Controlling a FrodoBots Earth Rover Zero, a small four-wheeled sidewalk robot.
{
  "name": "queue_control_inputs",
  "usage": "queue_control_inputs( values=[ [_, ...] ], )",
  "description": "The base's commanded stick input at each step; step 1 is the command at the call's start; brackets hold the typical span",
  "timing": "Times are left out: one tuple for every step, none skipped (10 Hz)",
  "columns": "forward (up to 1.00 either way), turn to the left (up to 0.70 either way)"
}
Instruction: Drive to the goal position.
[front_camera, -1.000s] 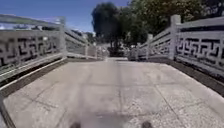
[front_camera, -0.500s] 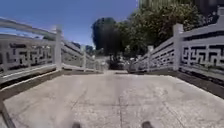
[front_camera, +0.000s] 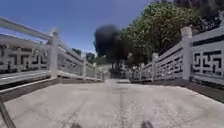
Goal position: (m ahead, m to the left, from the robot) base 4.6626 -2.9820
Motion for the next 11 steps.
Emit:
queue_control_inputs(
  values=[
    [0.7, 0.0],
    [0.7, 0.0],
    [0.7, 0.0],
    [0.7, 0.0],
    [0.7, 0.0],
    [0.7, 0.0],
    [0.7, 0.0],
    [0.7, 0.0],
    [0.7, 0.0],
    [0.7, 0.0],
    [0.7, 0.0]
  ],
)
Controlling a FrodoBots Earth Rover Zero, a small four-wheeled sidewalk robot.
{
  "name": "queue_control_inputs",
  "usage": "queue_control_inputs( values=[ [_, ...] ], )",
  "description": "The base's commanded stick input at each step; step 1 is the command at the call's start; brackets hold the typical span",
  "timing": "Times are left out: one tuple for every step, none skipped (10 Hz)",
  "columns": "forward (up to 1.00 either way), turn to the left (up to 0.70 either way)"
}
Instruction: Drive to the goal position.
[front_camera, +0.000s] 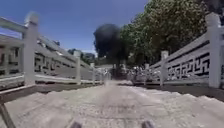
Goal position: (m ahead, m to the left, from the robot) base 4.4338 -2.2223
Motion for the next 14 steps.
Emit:
queue_control_inputs(
  values=[
    [0.7, 0.0],
    [0.7, 0.0],
    [0.7, 0.0],
    [0.7, 0.0],
    [0.7, 0.0],
    [0.7, 0.0],
    [0.7, -0.1],
    [0.7, -0.14],
    [0.7, -0.08],
    [0.7, 0.0],
    [0.7, 0.0],
    [0.7, 0.0],
    [0.7, 0.0],
    [0.7, 0.0]
  ],
)
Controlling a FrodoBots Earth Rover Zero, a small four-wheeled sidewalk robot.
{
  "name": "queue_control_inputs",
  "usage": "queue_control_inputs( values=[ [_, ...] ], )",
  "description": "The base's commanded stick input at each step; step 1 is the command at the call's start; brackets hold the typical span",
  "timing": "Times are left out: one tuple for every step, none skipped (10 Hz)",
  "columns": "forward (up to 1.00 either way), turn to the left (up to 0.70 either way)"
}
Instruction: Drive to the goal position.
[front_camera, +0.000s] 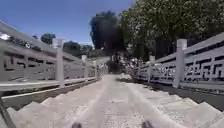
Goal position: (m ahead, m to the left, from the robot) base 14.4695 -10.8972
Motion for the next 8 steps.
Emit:
queue_control_inputs(
  values=[
    [0.7, 0.0],
    [0.7, 0.0],
    [0.7, 0.0],
    [0.7, 0.0],
    [0.7, 0.0],
    [0.7, 0.0],
    [0.7, 0.0],
    [0.7, 0.0]
  ],
)
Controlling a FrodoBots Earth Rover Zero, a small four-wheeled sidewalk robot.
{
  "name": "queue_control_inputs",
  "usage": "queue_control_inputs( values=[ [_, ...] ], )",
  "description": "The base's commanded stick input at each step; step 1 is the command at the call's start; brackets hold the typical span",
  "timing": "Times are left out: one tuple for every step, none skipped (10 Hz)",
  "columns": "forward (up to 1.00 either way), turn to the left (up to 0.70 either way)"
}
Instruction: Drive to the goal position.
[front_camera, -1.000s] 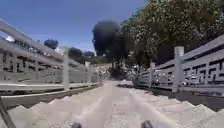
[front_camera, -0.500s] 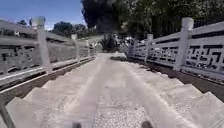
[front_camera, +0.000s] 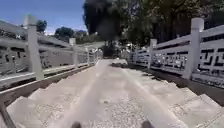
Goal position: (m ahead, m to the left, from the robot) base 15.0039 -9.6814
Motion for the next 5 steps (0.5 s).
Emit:
queue_control_inputs(
  values=[
    [0.7, 0.0],
    [0.7, 0.0],
    [0.7, 0.0],
    [0.7, 0.0],
    [0.7, 0.0]
  ],
)
